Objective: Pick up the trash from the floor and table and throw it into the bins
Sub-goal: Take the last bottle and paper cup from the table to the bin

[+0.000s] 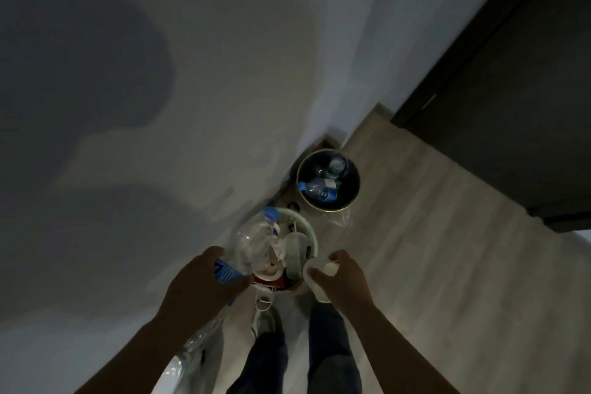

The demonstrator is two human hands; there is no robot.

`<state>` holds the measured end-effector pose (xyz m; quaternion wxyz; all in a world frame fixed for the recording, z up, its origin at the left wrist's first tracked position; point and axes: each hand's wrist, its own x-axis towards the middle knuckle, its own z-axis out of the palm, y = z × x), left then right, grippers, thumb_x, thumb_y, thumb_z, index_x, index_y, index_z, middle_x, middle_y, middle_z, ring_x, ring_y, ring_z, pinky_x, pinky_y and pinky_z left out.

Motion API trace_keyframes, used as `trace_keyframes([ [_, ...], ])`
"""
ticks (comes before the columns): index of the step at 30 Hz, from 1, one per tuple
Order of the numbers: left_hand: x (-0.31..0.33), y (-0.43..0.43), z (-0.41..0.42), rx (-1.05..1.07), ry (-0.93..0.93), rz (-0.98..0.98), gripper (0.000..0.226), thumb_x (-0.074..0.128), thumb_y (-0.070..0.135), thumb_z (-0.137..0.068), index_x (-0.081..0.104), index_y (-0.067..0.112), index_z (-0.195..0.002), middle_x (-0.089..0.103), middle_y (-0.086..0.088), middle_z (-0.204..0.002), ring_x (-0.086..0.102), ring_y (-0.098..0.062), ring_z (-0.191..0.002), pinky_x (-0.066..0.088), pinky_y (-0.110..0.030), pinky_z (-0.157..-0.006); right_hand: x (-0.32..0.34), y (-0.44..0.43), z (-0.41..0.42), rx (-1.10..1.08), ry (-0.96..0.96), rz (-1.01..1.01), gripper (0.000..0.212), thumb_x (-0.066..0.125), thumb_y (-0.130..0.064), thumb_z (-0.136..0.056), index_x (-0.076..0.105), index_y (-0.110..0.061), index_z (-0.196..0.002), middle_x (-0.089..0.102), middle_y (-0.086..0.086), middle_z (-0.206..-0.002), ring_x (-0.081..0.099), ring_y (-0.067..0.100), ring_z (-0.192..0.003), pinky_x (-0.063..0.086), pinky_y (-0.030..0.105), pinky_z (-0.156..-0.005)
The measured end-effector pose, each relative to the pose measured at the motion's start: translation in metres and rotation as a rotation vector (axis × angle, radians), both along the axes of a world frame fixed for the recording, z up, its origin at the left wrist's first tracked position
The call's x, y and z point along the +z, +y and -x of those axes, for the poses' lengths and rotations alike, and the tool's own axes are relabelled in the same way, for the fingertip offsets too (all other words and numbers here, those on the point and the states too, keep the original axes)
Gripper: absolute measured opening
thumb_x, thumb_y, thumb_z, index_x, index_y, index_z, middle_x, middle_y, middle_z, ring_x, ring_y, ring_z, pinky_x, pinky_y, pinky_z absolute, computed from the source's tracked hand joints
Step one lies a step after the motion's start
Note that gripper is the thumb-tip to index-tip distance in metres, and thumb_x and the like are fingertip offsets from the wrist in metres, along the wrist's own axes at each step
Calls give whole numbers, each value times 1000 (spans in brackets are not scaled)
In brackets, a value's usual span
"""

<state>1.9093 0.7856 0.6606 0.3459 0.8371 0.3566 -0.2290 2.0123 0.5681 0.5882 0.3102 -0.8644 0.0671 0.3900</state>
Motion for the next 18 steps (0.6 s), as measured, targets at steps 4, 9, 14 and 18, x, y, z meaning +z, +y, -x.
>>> trace_keyframes([
  [4,-55,1,-28,4,41,5,68,67,58,-76,43,23,-129,51,9,-100,52,-4,-84,37,-15,-65,-82,25,-38,85,28,15,61,70,-45,-79,48,-18,-128,54,4,-121,56,17,-101,51,32,-85],
  [9,-128,5,-60,-9,88,0,66,69,54,-75,46,18,-125,44,15,-85,48,0,-72,38,-11,-59,-177,58,-73,212,-8,78,68,67,-50,-80,41,-20,-135,49,6,-129,53,22,-113,50,37,-94],
  [14,-184,6,-90,38,149,-33,62,68,51,-79,44,18,-126,42,17,-79,47,1,-68,35,-11,-56,-245,81,-91,204,42,18,75,67,-49,-82,35,-18,-143,41,6,-137,47,23,-121,49,36,-94],
  [18,-208,7,-105,30,177,-66,68,67,53,-78,43,16,-130,44,15,-82,44,3,-66,31,-10,-55,-266,77,-98,217,86,3,76,67,-47,-83,33,-16,-144,38,9,-139,45,25,-124,48,39,-97],
])
